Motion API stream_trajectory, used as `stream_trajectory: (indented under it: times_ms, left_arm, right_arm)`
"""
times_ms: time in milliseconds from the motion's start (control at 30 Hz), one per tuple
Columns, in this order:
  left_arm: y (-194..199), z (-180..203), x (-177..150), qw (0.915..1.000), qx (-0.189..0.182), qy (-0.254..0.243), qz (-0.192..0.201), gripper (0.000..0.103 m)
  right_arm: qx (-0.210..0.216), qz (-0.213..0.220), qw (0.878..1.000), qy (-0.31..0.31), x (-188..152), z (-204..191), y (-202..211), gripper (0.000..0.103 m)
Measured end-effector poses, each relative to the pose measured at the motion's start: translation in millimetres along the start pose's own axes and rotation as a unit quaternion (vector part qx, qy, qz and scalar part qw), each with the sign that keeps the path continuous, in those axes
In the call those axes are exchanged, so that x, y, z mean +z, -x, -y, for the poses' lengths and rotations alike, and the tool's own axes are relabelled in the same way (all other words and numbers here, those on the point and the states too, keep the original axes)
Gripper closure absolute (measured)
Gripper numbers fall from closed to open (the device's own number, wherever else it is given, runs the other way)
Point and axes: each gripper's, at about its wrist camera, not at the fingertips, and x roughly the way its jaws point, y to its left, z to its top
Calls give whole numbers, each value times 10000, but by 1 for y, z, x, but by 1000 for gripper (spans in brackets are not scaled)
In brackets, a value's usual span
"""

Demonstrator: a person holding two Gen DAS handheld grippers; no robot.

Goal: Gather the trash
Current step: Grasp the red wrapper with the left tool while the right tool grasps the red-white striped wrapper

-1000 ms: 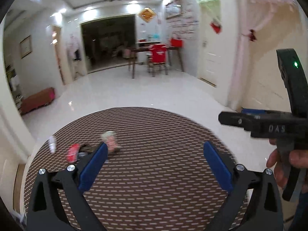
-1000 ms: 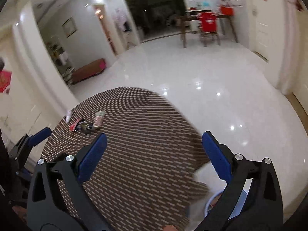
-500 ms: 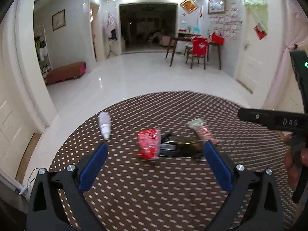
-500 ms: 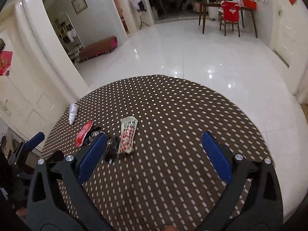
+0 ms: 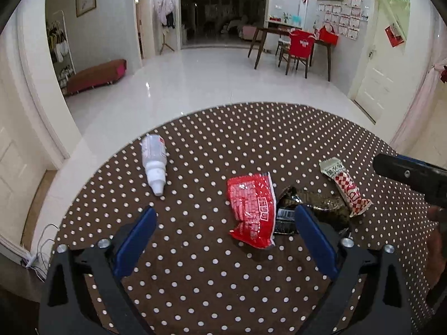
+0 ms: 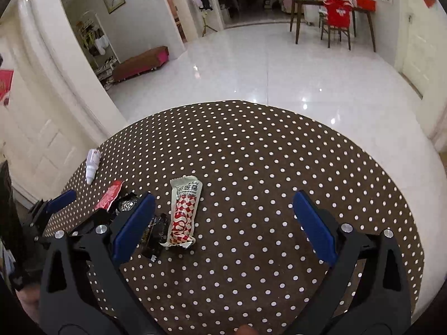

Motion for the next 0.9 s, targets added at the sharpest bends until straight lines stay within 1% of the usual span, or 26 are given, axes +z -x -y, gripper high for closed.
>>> stream_trajectory:
  times_ms: [33,67,167,200,233,267,300,333,367,400,433,500,633,700,767,900]
  left_arm:
    - [-4,-3,3,10000,-50,17,-55,33]
    - [-8,-6,4,9998,-122,53,-129,39]
    - [-15,-14,6,9994,-252,107,-189,47]
    - [-15,-13,5,9994,-268,64,-191,49]
    - [-15,-12,4,9994,-298,28,-188,56]
    - [-16,-11,4,9993,-334,-7,-186,59]
    - [-15,-9,3,9991,-379,-38,-186,65]
    - [-16,-8,2,9989,-417,-43,-185,71]
    - [-16,-8,1,9989,-435,-29,-182,71]
    - [-15,-9,0,9987,-478,11,-178,71]
    - [-14,-11,-1,9985,-525,41,-173,72]
    - [-11,-7,-4,9983,-562,83,-162,73]
    - [-5,-8,-9,9984,-557,98,-68,73]
    - [-2,-9,-11,9981,-601,143,-32,73]
    - [0,-12,-13,9977,-644,215,-27,73]
    - [3,-23,-17,9968,-701,376,60,74]
  right_arm:
    - [-61,-11,9999,111,-1,-5,-1,7]
    - [-112,-26,9997,193,0,-10,-3,7]
    - [-287,-114,9983,504,-2,-25,-11,8]
    - [-341,-146,9975,607,-3,-29,-15,13]
    - [-392,-189,9966,695,-4,-33,-19,17]
    - [-414,-235,9961,740,-5,-36,-22,24]
    - [-446,-283,9955,787,-7,-38,-26,27]
    - [-494,-333,9946,846,-8,-40,-29,34]
    - [-541,-408,9935,913,-10,-43,-35,38]
    - [-473,-433,9936,934,-12,-44,-37,44]
    - [-422,-448,9934,970,-13,-46,-38,48]
    - [-521,-394,9911,1161,-15,-53,-39,75]
    - [-520,-337,9902,1255,-20,-60,-37,84]
    - [-419,-323,9921,1138,-24,-57,-34,85]
    - [-454,-288,9927,1079,-25,-53,-31,85]
    - [-383,-230,9940,997,-23,-45,-24,86]
